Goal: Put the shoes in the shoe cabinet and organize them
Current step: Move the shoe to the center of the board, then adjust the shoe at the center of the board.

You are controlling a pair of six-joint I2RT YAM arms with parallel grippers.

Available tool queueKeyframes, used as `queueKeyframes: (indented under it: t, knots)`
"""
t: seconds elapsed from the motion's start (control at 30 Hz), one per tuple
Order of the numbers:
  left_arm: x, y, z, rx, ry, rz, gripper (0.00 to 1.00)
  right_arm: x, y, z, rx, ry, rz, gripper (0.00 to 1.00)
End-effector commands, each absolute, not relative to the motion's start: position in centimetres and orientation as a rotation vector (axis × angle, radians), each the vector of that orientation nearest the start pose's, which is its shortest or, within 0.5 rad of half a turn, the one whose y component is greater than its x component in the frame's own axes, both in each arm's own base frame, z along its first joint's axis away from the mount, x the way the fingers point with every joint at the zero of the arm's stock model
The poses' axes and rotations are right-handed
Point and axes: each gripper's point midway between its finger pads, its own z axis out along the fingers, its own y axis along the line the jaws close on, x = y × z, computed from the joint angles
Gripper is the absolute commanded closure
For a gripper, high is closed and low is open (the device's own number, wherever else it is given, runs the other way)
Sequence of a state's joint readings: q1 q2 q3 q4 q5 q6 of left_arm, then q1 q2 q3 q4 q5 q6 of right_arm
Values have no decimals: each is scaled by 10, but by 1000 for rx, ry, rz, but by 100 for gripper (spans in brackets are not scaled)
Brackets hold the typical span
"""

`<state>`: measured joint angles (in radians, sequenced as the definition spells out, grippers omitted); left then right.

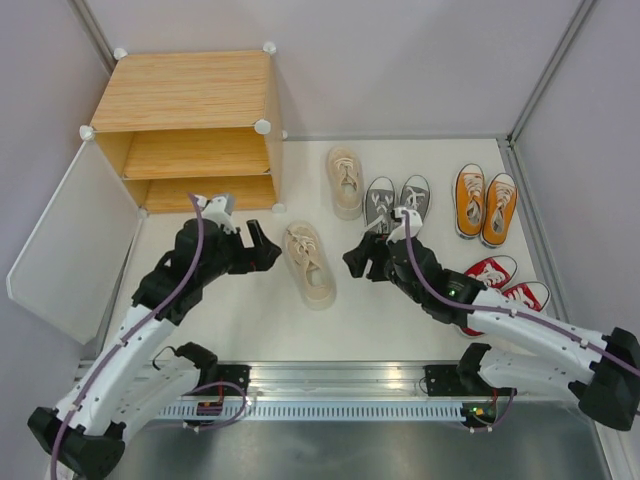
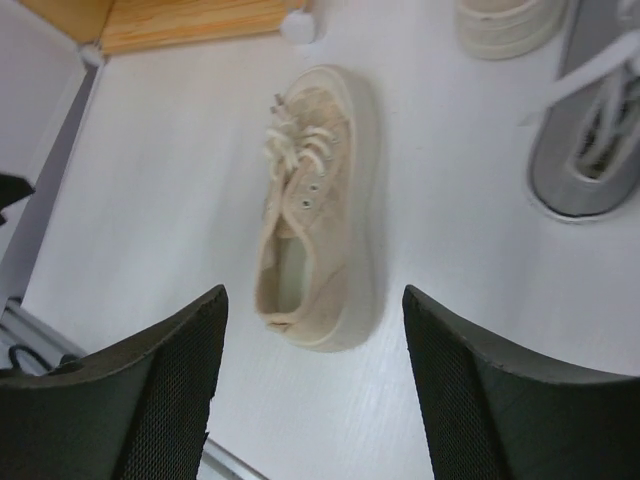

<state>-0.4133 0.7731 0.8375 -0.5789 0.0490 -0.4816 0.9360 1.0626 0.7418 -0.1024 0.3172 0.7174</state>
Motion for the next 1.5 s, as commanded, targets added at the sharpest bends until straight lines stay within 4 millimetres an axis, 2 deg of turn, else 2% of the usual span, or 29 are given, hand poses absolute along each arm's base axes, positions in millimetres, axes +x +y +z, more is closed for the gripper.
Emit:
queueKeyframes:
  t: [0.0,0.03,0.07,0.13,0.17,0.27,0.33,0.37,0.6,0.67,0.8,0.93,1.07,1.1,1.13,1.17,1.27,1.33,1.37,1.43,1.47]
  knots:
    - [222,-181,211,-53,2177,-750,1,243,223,176,92,2047,610,24]
    - [222,-192,197,-38,2223,-742,0,241,216,168,100,2057,595,24]
    - [226,-193,187,-55,2244,-685,0,241,210,172,115,2039,605,23]
    - [223,-206,172,-7,2288,-633,0,242,200,164,130,2049,585,23]
    - [227,-206,156,-11,2326,-557,1,242,196,162,126,2052,577,23]
    - [226,-204,131,-22,2378,-447,2,243,184,153,138,2068,540,23]
    - [228,-208,125,-50,2365,-456,4,242,180,147,136,2070,539,22]
    - [227,-206,112,-53,2381,-438,5,243,177,144,139,2068,530,22]
    - [239,-225,91,-71,2360,-498,9,244,171,129,111,2090,512,22]
    - [244,-233,95,-52,2346,-523,10,244,170,128,99,2089,506,22]
    - [250,-237,92,-72,2336,-520,12,244,164,122,97,2088,491,22]
    - [249,-233,76,-110,2374,-479,16,244,164,120,98,2089,497,22]
    - [239,-223,58,-132,2401,-464,32,244,161,117,99,2092,486,22]
    - [237,-220,55,-136,2402,-460,47,245,160,116,101,2092,483,22]
    - [233,-216,50,-138,2411,-444,55,245,160,117,103,2090,487,22]
    - [232,-213,51,-139,2406,-439,65,245,160,116,105,2089,486,22]
    - [234,-199,59,-107,2400,-341,82,246,162,114,106,2092,499,23]
    - [242,-191,77,-73,2365,-268,92,246,164,113,106,2096,508,23]
    - [239,-183,79,-50,2383,-212,96,246,165,111,105,2101,512,23]
    - [245,-178,95,-2,2357,-155,98,246,167,110,105,2099,522,23]
    - [241,-170,95,23,2379,-103,98,246,167,109,107,2104,523,23]
